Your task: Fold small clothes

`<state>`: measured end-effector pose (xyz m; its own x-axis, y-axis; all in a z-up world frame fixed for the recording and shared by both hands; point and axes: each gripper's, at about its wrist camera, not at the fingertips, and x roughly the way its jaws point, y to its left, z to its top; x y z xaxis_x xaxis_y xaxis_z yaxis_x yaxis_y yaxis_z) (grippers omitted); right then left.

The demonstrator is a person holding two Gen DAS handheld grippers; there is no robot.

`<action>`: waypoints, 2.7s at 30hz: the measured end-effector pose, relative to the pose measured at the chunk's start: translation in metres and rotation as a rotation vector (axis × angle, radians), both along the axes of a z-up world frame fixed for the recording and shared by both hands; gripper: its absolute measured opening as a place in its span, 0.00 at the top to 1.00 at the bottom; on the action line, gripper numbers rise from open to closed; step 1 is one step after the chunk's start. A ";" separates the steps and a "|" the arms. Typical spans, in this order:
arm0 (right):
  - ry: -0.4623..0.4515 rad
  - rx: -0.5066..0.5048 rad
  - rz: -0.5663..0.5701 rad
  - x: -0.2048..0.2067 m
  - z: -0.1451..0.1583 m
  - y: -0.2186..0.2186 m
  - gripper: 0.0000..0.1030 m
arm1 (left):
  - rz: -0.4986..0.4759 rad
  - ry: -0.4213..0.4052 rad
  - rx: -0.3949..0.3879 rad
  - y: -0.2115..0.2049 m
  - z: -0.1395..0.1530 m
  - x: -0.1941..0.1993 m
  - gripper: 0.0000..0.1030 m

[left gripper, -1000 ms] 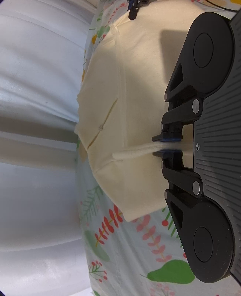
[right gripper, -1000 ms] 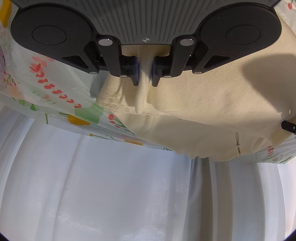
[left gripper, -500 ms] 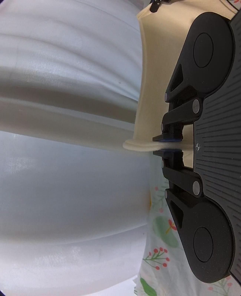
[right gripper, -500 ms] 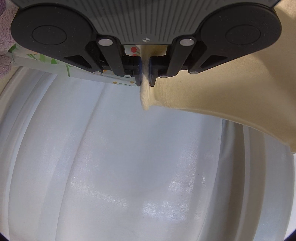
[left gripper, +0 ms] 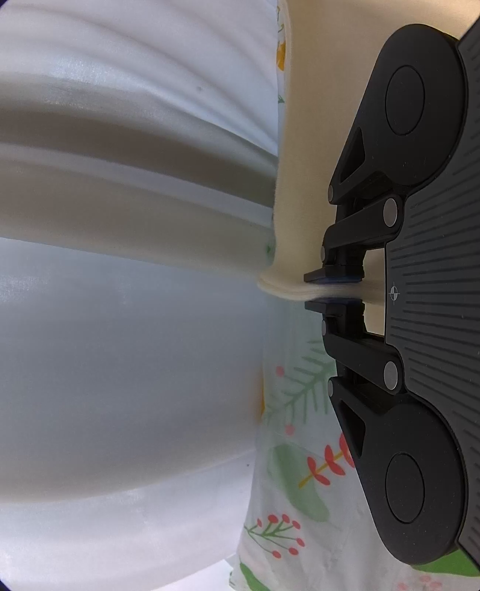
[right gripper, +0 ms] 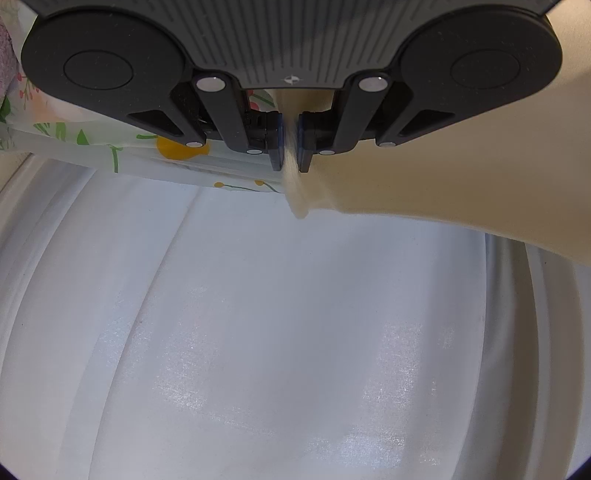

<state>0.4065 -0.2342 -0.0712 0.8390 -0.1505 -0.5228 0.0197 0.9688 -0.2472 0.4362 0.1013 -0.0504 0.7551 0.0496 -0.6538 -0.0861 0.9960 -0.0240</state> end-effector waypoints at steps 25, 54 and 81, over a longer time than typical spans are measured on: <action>0.003 -0.097 0.168 -0.024 -0.023 0.029 0.68 | -0.039 -0.061 -0.079 -0.014 -0.024 -0.040 0.63; -0.008 0.110 -0.082 -0.179 -0.022 -0.029 0.67 | 0.141 0.165 -0.198 0.064 0.003 -0.157 0.52; 0.110 0.266 0.119 -0.200 -0.008 0.020 0.63 | 0.041 0.179 -0.927 0.129 -0.038 -0.153 0.41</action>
